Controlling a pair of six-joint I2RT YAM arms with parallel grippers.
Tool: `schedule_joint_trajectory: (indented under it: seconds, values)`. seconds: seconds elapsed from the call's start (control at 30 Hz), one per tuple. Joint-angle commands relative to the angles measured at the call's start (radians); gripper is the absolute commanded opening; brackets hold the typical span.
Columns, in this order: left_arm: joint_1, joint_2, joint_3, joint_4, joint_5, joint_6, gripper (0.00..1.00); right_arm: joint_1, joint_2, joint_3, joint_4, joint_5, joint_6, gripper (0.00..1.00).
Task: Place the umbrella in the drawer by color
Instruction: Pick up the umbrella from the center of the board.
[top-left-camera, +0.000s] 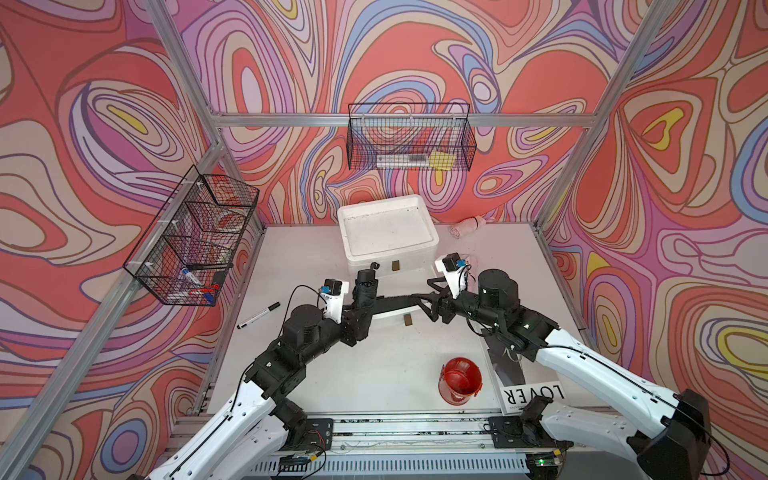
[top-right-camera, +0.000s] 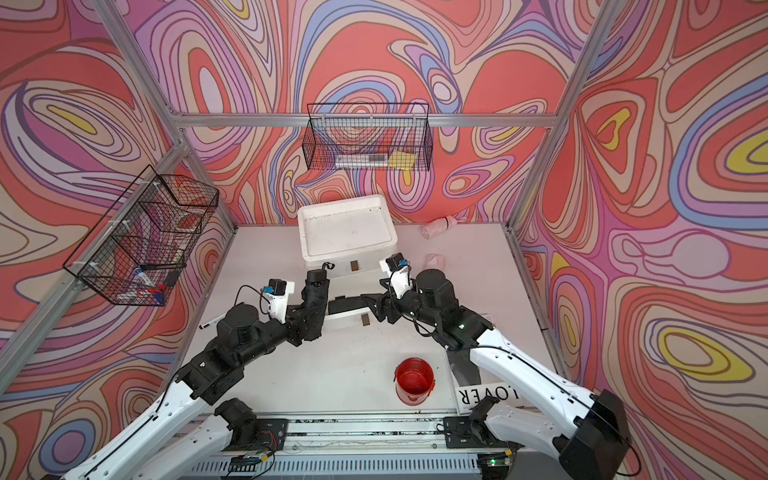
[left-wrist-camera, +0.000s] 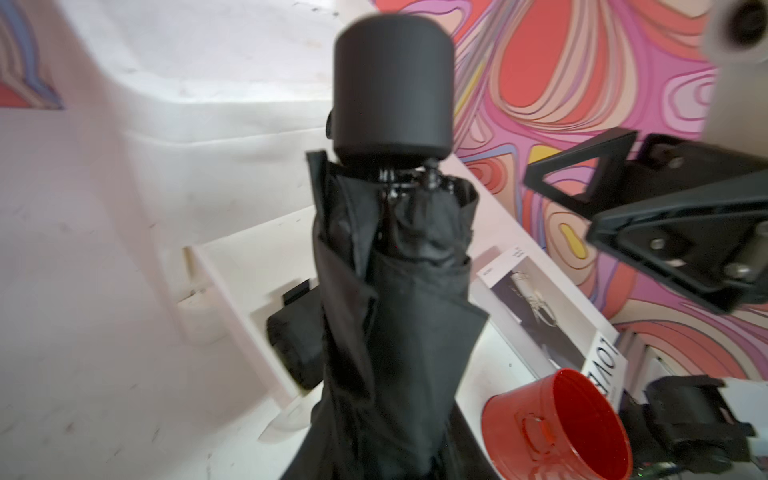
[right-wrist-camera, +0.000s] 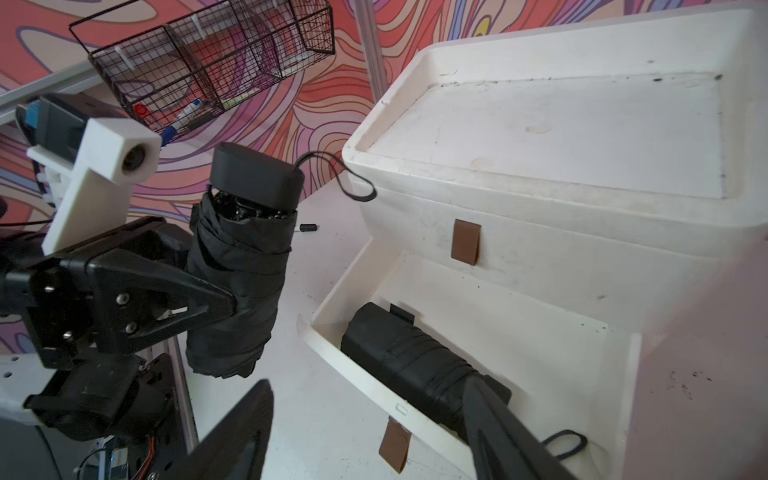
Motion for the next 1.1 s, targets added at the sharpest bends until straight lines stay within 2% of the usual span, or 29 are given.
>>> schedule_joint_trajectory:
  seconds: [0.0,0.17,0.27,0.33,0.5,0.7,0.9,1.0,1.07]
  values:
    - [-0.013,0.051,0.061,0.221,0.24,0.023,0.0,-0.001,0.006,0.037,0.028,-0.141,-0.025,0.76]
    - [-0.058,0.124,0.099,0.25,0.363,0.085,0.0,-0.001,0.013,0.058,0.016,-0.253,-0.076,0.76]
    - [-0.069,0.154,0.115,0.23,0.498,0.15,0.0,-0.001,0.024,0.079,-0.009,-0.332,-0.116,0.77]
    - [-0.075,0.157,0.11,0.232,0.531,0.159,0.0,-0.001,0.036,0.097,-0.034,-0.374,-0.14,0.77]
    - [-0.081,0.127,0.076,0.251,0.562,0.18,0.0,-0.001,0.052,0.137,-0.061,-0.439,-0.167,0.75]
    - [-0.1,0.122,0.077,0.197,0.519,0.21,0.0,-0.001,0.055,0.171,-0.063,-0.539,-0.16,0.68]
    - [-0.119,0.122,0.086,0.15,0.447,0.236,0.0,-0.001,0.078,0.206,-0.136,-0.536,-0.157,0.52]
    - [-0.119,0.122,0.084,0.127,0.36,0.232,0.06,-0.001,0.084,0.211,-0.147,-0.535,-0.152,0.34]
    - [-0.12,0.115,0.081,0.108,0.277,0.225,0.15,-0.001,0.083,0.214,-0.144,-0.524,-0.143,0.22]
